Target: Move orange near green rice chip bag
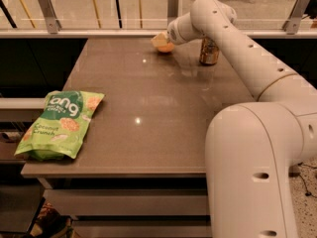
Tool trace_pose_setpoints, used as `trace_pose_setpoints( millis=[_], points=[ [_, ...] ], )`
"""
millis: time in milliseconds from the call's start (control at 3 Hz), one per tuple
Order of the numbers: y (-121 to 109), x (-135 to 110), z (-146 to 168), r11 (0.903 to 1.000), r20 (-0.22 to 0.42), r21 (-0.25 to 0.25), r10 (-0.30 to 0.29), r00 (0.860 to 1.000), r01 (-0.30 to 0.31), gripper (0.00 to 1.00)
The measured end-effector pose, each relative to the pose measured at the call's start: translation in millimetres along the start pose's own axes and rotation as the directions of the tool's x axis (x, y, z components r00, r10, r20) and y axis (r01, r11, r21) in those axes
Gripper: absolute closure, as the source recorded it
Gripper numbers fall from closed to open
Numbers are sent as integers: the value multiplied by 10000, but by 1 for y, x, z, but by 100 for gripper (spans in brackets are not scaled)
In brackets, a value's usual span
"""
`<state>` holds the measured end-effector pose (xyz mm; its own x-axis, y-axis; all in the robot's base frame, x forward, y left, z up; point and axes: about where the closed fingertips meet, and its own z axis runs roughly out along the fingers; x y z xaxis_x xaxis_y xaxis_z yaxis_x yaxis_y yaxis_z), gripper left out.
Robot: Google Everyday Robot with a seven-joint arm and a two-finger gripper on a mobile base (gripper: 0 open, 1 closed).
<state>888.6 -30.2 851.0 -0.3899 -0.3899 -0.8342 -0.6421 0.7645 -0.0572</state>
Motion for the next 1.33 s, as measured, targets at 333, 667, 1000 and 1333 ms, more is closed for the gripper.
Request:
trace_pose_setpoints(
  millis=[333, 667, 1000, 1333],
  points=[
    [1, -16, -14, 9996, 113, 228, -177, 9998, 175, 100],
    [3, -33, -31, 9982, 282, 493, -349, 9990, 335, 100],
    [8, -44, -46, 9974, 498, 600, -437, 9978, 407, 100],
    [23, -47, -66, 9991, 753, 221, -391, 9964, 376, 100]
  ],
)
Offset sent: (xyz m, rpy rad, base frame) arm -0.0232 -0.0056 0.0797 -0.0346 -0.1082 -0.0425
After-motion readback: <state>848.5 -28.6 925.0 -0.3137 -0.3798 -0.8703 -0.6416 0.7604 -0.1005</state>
